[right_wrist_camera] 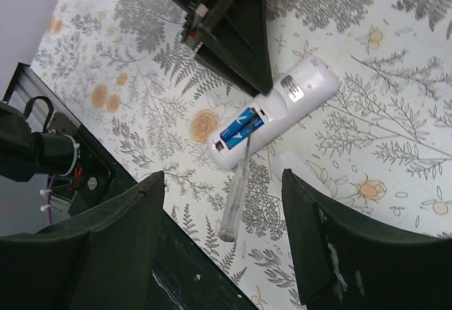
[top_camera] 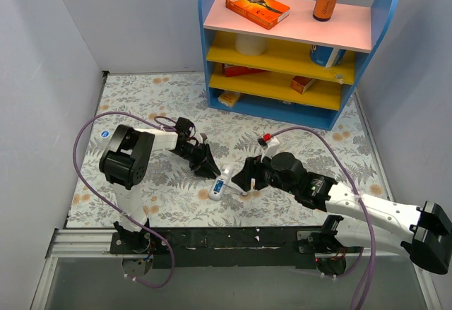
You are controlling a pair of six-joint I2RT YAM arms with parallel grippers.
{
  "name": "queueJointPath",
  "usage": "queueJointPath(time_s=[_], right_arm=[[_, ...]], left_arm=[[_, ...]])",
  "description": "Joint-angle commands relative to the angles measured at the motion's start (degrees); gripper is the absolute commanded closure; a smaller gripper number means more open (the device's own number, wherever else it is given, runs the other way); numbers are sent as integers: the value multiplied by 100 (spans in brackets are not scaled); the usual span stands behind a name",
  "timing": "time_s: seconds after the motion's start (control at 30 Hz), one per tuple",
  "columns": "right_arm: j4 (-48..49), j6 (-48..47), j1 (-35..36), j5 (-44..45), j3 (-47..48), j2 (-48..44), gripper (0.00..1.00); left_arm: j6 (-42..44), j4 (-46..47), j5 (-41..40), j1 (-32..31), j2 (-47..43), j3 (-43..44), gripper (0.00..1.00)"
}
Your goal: Unload the batteries from the remote control
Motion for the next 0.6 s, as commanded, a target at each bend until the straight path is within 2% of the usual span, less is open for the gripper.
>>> queueJointPath(time_s=[0.0,0.33,0.57], right_arm=[[321,867,124,154,-138,328,29],[-189,1289,739,997,346,1163,31],[-382,1430,880,1191,390,1322,40]], left_arm=[[303,-45,-1356,-127,380,-290,69],[329,-72,-1391,-127,380,-290,69],[329,-72,-1374,-127,398,-272,70]])
